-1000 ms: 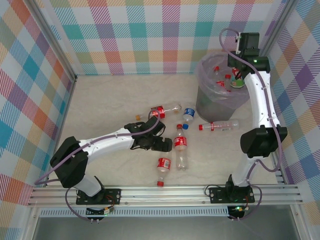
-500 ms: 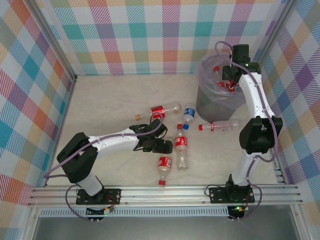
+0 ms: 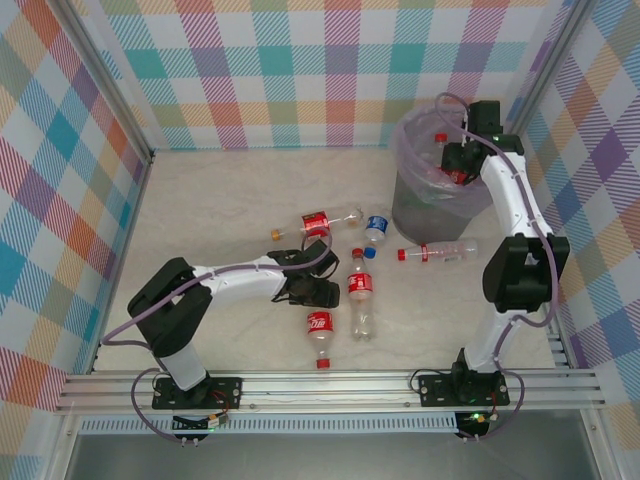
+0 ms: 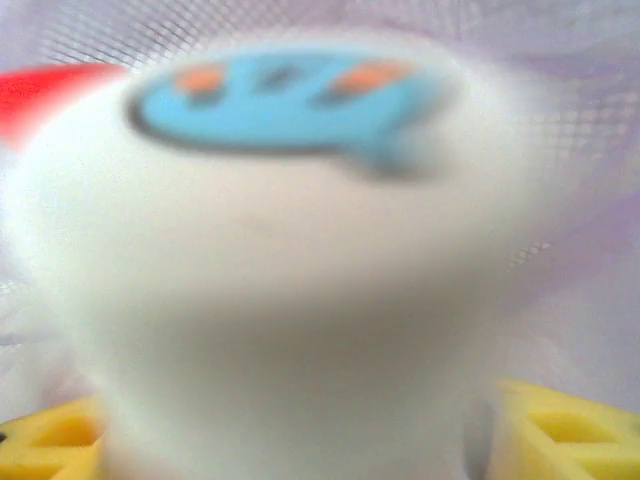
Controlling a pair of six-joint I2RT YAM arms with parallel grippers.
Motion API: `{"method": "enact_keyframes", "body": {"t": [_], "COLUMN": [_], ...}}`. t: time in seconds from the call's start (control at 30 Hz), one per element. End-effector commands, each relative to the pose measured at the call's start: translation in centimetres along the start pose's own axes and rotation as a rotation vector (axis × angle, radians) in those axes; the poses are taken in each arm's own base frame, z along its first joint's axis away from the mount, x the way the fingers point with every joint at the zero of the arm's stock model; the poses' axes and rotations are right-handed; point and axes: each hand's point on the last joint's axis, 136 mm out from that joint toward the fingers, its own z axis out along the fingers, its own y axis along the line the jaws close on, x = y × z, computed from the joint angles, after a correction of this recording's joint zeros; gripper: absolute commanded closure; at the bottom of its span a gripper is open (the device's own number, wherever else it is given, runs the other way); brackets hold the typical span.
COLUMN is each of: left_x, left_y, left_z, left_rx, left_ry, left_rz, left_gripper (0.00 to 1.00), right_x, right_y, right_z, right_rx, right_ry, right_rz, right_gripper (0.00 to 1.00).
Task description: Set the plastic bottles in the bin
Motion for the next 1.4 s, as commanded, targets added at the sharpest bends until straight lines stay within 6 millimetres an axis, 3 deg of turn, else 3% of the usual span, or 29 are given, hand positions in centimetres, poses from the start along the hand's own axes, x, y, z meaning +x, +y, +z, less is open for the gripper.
{"method": "enact_keyframes", "body": {"t": [0.0,0.13,0.23,0.63,0.77,0.93,1.27,1.37], "left_x": [-1.1,-2.1,-2.8,-4.6,-3.2,-0.1,4.3,5.0], "left_y": [-0.2,-0.4,-0.5,-0.8,-1.6,-0.8,0.0,0.3], "left_z": [-0.2,-0.4,-0.5,-1.4,-1.3,-0.7,-1.3,-0.9], "left_rx": [-0.027,-0.035,-0.039,-0.022,0.050,0.039,-0.027,-0.036], "left_ry": [-0.016,-0.039,-0.049,-0.067,-0.014,0.050,0.037,0.022], "left_rz": [0.010,0.020,0.028,0.058,0.010,-0.049,-0.094,-0.104], "left_gripper": [0.32,0.33,0.33,0.35,0.26,0.00,0.00,0.08], "right_x": [-2.2,-3.0,-2.2,3.8,7.0,10.2,13.2,14.1], "right_y": [0.4,0.4,0.9,3.9,4.5,5.5,7.0,7.4], "right_z": [-5.5,-9.7,-11.8,-20.7,-21.1,-20.2,-19.0,-18.9], "right_rx": [-0.060,-0.094,-0.146,-0.463,-0.525,-0.586,-0.678,-0.698], "right_ry": [-0.093,-0.147,-0.160,-0.224,-0.186,-0.101,-0.023,0.006], "right_rz": [0.007,0.007,0.032,0.232,0.325,0.380,0.477,0.491], "right_gripper": [0.25,0.11,0.03,0.01,0.01,0.01,0.01,0.01]}}
